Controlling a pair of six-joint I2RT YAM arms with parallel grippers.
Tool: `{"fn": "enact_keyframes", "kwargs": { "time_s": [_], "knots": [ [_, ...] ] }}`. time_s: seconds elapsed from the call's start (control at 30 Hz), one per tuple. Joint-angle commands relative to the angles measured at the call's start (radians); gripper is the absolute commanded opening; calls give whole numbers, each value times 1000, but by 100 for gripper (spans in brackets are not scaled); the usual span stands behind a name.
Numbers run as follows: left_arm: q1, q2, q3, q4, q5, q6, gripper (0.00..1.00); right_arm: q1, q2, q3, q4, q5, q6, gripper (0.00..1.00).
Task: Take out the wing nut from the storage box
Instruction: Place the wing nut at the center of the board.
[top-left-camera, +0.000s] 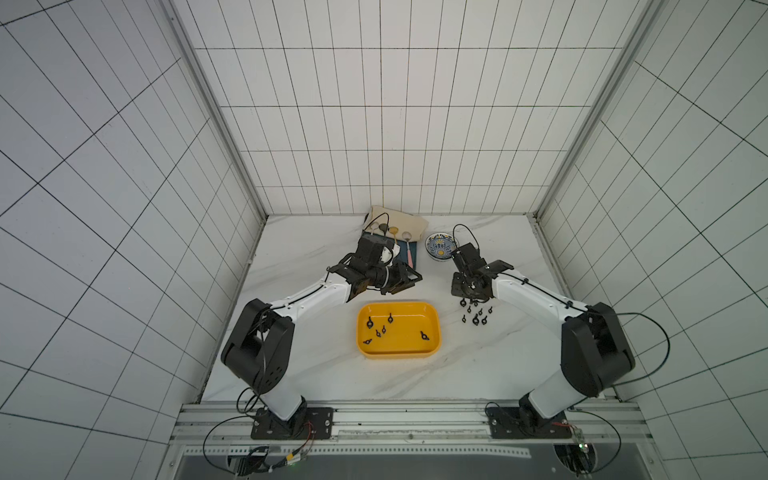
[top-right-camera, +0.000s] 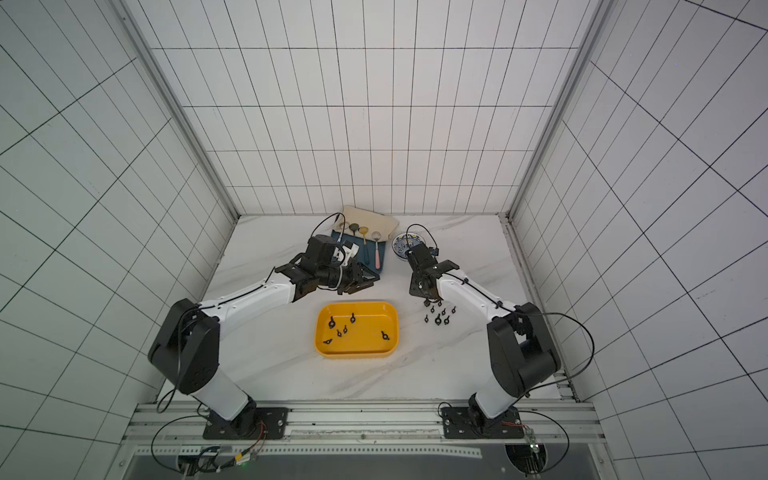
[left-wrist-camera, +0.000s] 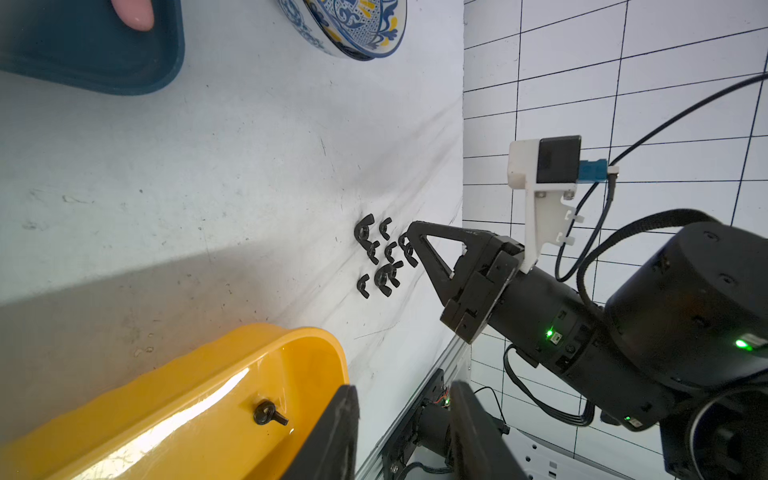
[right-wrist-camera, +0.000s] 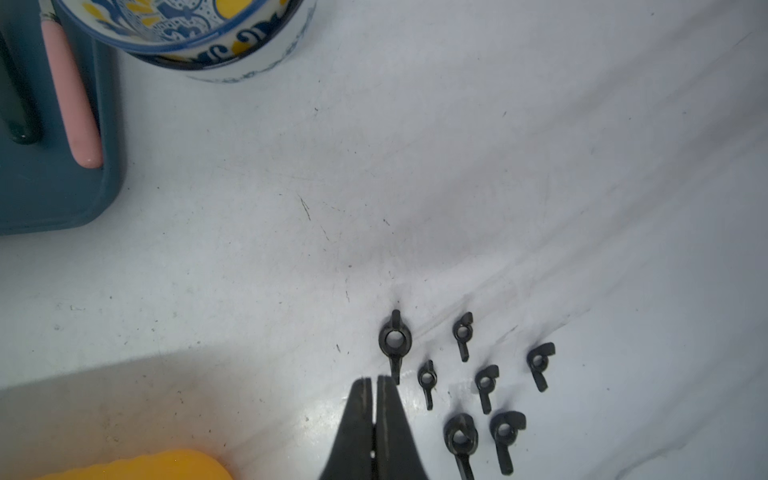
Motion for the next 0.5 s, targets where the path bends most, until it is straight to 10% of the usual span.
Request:
{"fn": "enact_keyframes", "kwargs": {
  "time_s": [0.0, 0.47],
  "knots": [
    [-6, 17, 22, 80, 10, -29, 39, -12, 68, -17, 43, -35, -28, 0],
    [-6, 39, -36, 138, 28, -43, 39, -16, 198, -7, 94, -39, -49, 0]
  ]
}}
